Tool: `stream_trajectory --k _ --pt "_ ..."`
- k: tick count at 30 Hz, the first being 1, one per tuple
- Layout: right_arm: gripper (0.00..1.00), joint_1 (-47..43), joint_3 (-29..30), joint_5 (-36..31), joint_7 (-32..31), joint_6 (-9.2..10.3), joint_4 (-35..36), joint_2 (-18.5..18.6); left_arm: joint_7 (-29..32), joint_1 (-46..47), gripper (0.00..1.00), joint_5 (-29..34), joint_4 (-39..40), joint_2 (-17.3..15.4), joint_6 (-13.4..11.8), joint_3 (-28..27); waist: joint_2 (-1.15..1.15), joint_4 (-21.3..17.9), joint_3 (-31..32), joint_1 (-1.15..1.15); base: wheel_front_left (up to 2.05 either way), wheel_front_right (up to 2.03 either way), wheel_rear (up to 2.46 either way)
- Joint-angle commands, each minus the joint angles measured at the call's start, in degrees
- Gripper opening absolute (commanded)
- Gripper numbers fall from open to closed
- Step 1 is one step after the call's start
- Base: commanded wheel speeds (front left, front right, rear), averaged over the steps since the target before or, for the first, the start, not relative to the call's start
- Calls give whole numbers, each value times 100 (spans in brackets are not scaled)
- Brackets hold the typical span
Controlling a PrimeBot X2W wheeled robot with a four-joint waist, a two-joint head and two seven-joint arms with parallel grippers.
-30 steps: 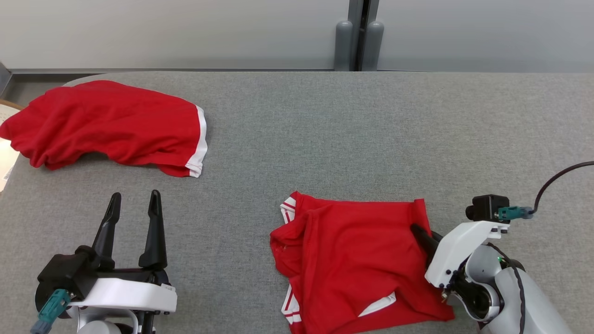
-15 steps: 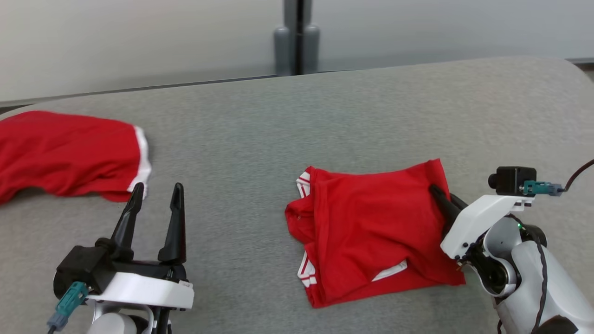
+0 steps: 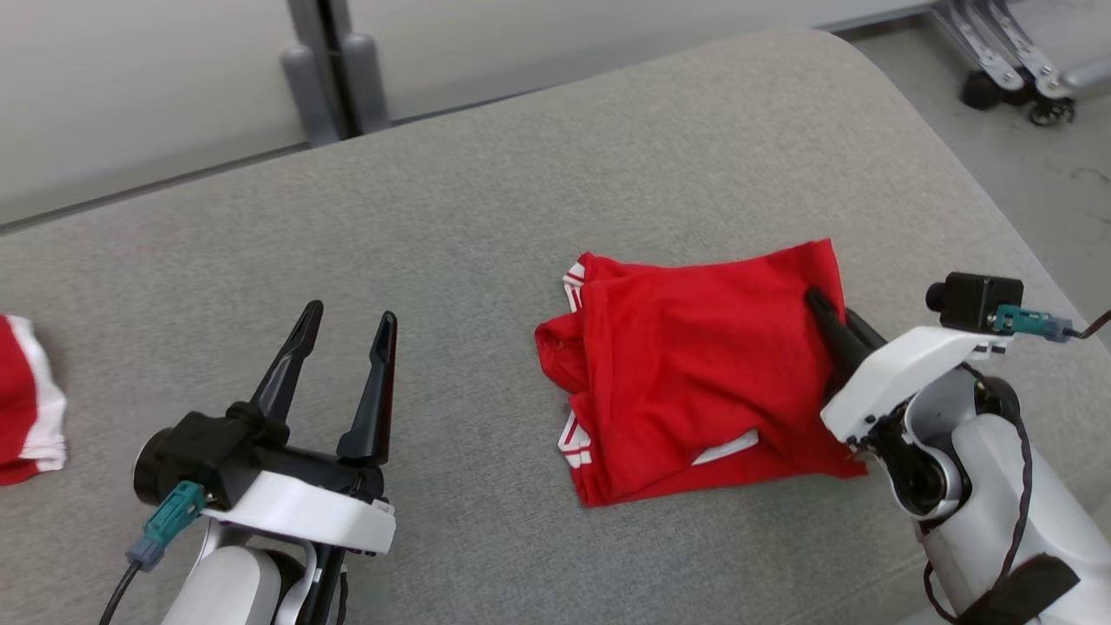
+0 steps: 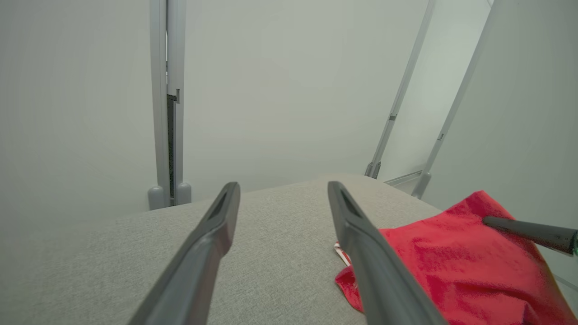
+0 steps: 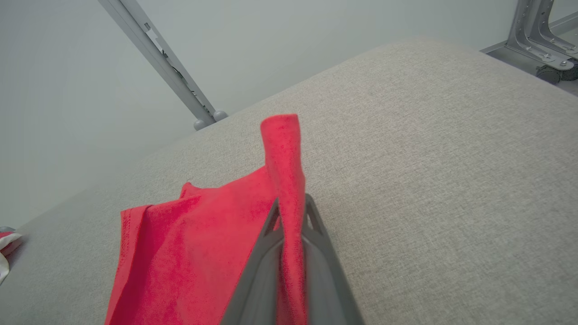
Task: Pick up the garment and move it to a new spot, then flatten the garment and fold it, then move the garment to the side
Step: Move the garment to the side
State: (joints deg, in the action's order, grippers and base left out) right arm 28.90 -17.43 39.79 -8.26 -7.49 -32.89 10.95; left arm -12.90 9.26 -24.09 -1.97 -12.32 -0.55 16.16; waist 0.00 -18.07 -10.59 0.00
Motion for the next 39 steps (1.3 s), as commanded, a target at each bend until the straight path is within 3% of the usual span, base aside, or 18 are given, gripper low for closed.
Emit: stream_trajectory --k 1,5,17,27,28,29,30,31,39 --pt "0 132 -27 46 66 0 -27 17 24 89 100 45 19 -66 25 11 0 -248 -213 0 0 0 0" --pt "0 551 -163 23 209 1 -226 183 212 272 100 127 114 -152 75 116 0 -323 -528 0 0 0 0" --pt "0 2428 -221 50 534 1 -1455 1037 628 857 100 362 511 -535 137 170 0 -19 -1865 0 0 0 0" --pt "0 3175 -338 -392 912 1 -2476 1284 523 1019 100 348 394 -477 110 224 0 160 -1972 0 0 0 0" --pt "27 3226 -350 -444 930 1 -2582 1293 512 1014 100 336 369 -469 107 222 0 170 -1947 0 0 0 0" --pt "45 3260 -358 -479 951 1 -2690 1283 486 1008 100 319 344 -456 106 222 0 180 -1917 0 0 0 0" --pt "45 3272 -366 -524 973 1 -2784 1264 463 1000 100 305 322 -447 105 224 0 192 -1879 0 0 0 0" --pt "100 3294 -369 -557 1022 1 -2878 1257 436 988 100 290 295 -442 104 222 0 203 -1837 0 0 0 0" --pt "100 3271 -493 -988 1762 1 -3104 1142 185 831 100 160 35 -362 18 113 0 335 -1308 0 0 0 0"
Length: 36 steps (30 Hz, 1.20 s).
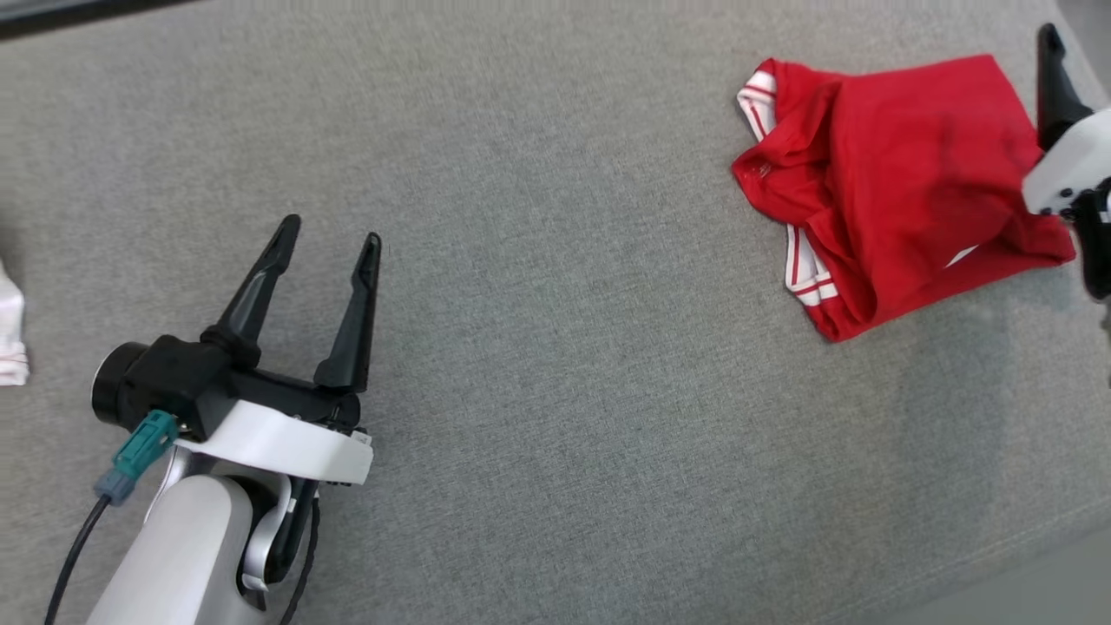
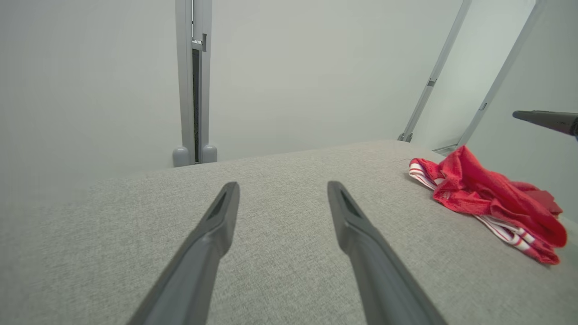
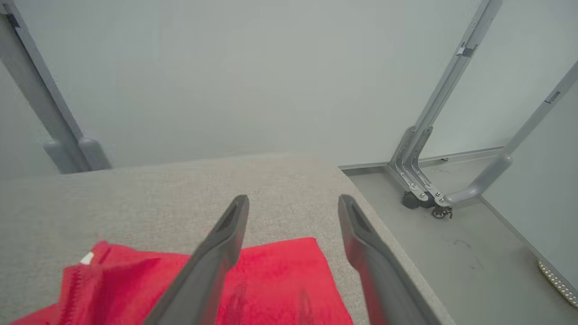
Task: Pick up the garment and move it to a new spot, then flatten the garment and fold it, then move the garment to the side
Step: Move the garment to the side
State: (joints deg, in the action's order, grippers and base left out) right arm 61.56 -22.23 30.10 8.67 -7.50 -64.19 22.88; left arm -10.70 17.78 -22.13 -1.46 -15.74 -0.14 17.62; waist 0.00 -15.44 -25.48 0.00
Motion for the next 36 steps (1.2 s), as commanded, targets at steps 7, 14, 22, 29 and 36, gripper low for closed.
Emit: stream_trajectory --k 7,14,22,29,36 --pt "100 -544 -136 -119 584 2 763 -210 -271 -337 100 -215 -153 48 -211 -351 0 303 963 0 0 0 0" --pt "100 -1674 -68 -157 648 2 1821 -323 -383 -913 100 -394 -151 53 -412 -698 0 621 1854 0 0 0 0" --pt "100 -3164 260 -238 652 2 2973 -528 -397 -1561 100 -533 -165 63 -547 -810 0 920 2476 0 0 0 0" --pt "100 -4244 687 -358 652 1 3731 -725 -405 -1889 100 -551 -288 127 -614 -807 0 1149 2641 0 0 0 0" --pt "100 -4968 1055 -627 656 1 4451 -929 -424 -2078 100 -559 -489 180 -733 -881 0 1260 2711 0 0 0 0"
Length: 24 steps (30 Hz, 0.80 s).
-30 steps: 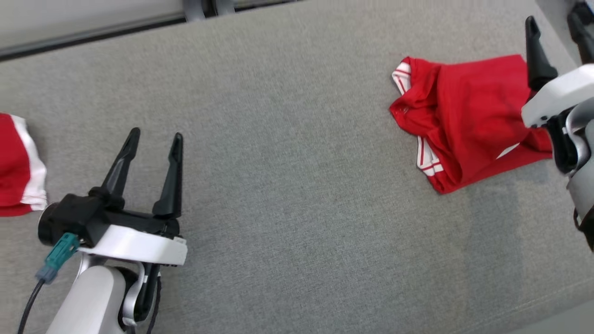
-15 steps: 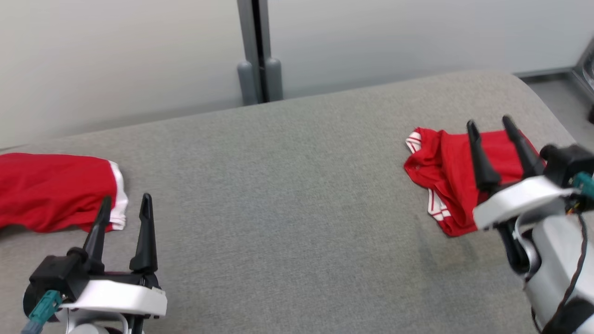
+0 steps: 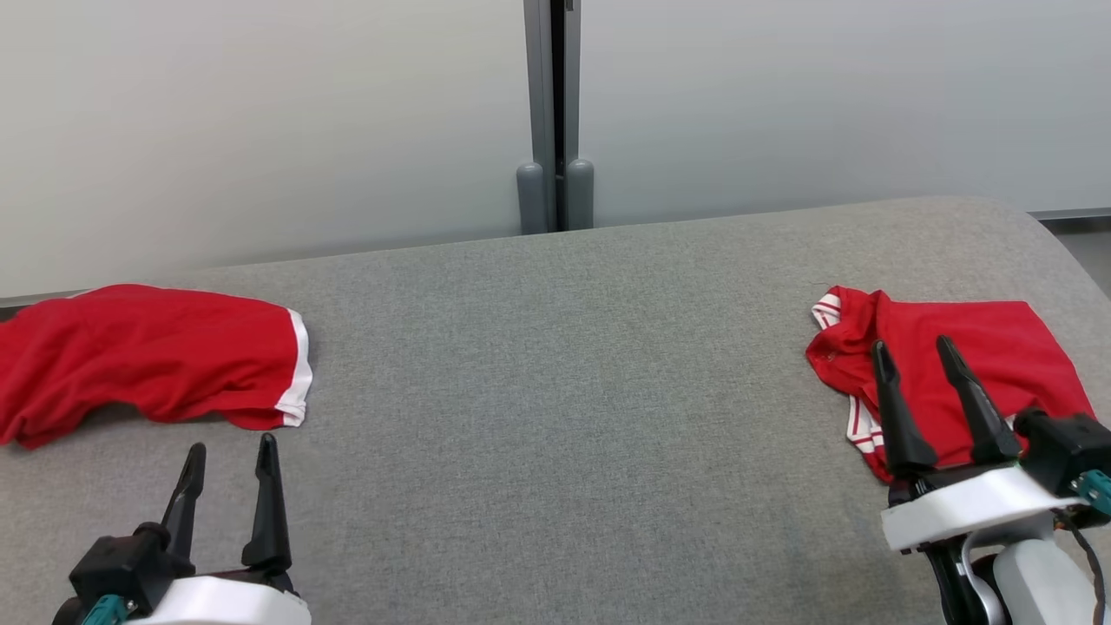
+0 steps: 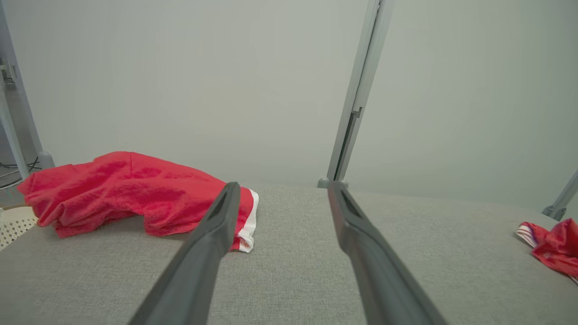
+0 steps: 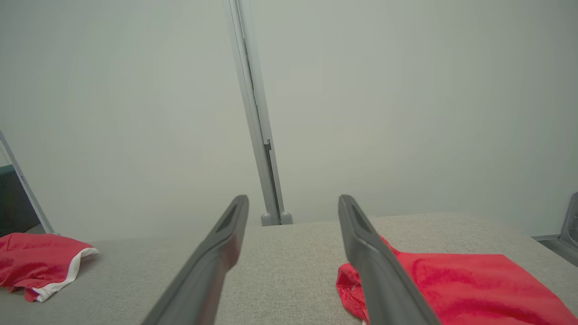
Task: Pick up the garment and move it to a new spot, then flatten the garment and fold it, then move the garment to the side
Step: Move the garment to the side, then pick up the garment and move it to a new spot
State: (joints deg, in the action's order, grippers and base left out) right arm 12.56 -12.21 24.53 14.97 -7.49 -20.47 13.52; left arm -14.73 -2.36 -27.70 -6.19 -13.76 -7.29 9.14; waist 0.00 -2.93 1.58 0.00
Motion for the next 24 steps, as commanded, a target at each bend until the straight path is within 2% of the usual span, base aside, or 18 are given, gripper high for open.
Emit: stream_trajectory --k 1,4,11,24 --pt "100 -141 121 -136 26 0 163 -30 -26 -64 100 -1 -30 -12 -9 -34 0 14 6 0 0 0 0" --pt "100 -330 245 -285 17 0 335 -141 -36 -49 100 25 -66 -3 12 -44 0 22 9 0 0 0 0" --pt "100 -420 355 -526 -22 0 259 -242 -41 -6 100 78 -94 37 55 -19 0 21 14 0 0 0 0" --pt "100 -432 329 -606 -134 0 238 -301 -53 49 100 138 -146 65 130 -54 0 20 1 0 0 0 0"
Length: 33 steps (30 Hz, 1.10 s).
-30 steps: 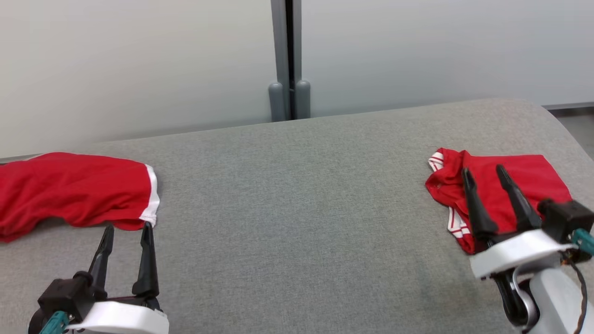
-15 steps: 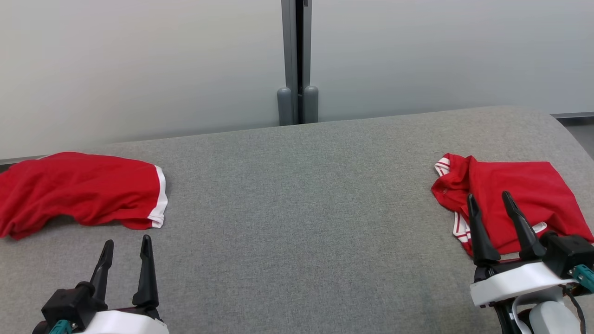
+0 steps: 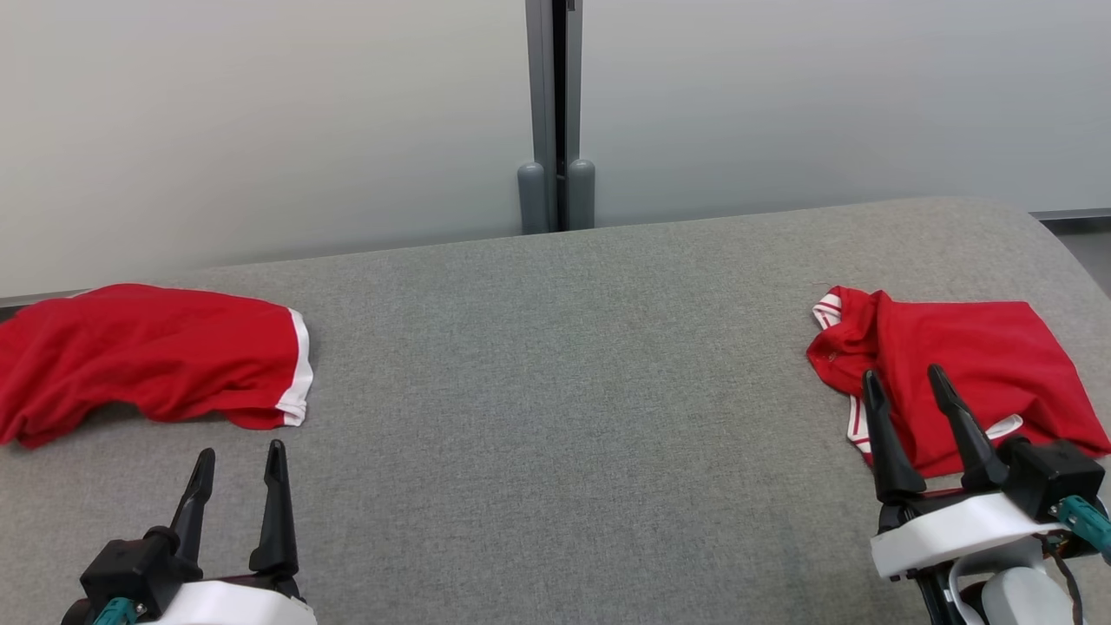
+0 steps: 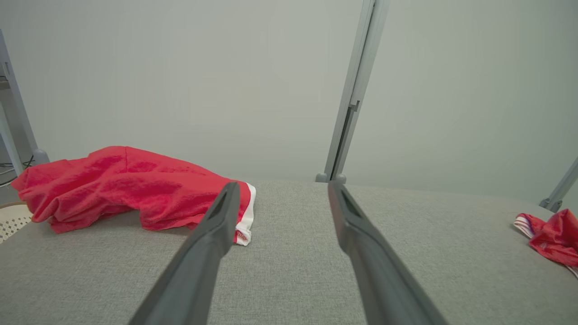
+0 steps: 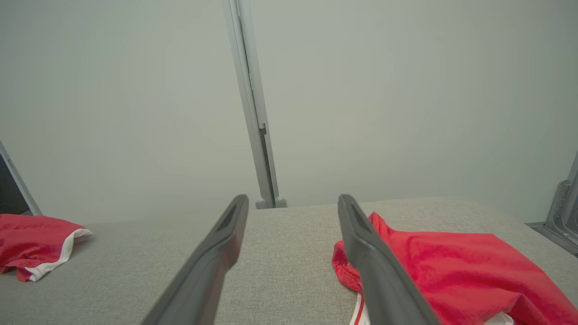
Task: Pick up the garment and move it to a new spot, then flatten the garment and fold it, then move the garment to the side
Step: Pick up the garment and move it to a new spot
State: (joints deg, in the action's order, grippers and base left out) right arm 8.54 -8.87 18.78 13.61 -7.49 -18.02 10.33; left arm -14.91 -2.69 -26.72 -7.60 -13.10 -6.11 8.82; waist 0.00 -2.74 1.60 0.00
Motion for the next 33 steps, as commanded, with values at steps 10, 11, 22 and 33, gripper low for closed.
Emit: stream_trajectory --k 10,11,22,33 --pt "100 -1 -5 -15 -305 0 -82 -45 -12 109 100 49 -62 -17 3 -12 0 209 -3 0 0 0 0" --pt "100 -2 -6 -12 -335 0 -78 -52 -2 126 100 39 -70 -23 -8 -16 0 274 0 0 0 0 0" --pt "100 -25 -200 56 -303 0 -75 -203 203 96 100 9 109 -195 -207 -139 0 1352 27 0 0 0 0" --pt "100 69 -388 131 -134 0 -106 -252 369 -17 100 -50 310 -299 -332 -199 0 2141 -1 0 0 0 0"
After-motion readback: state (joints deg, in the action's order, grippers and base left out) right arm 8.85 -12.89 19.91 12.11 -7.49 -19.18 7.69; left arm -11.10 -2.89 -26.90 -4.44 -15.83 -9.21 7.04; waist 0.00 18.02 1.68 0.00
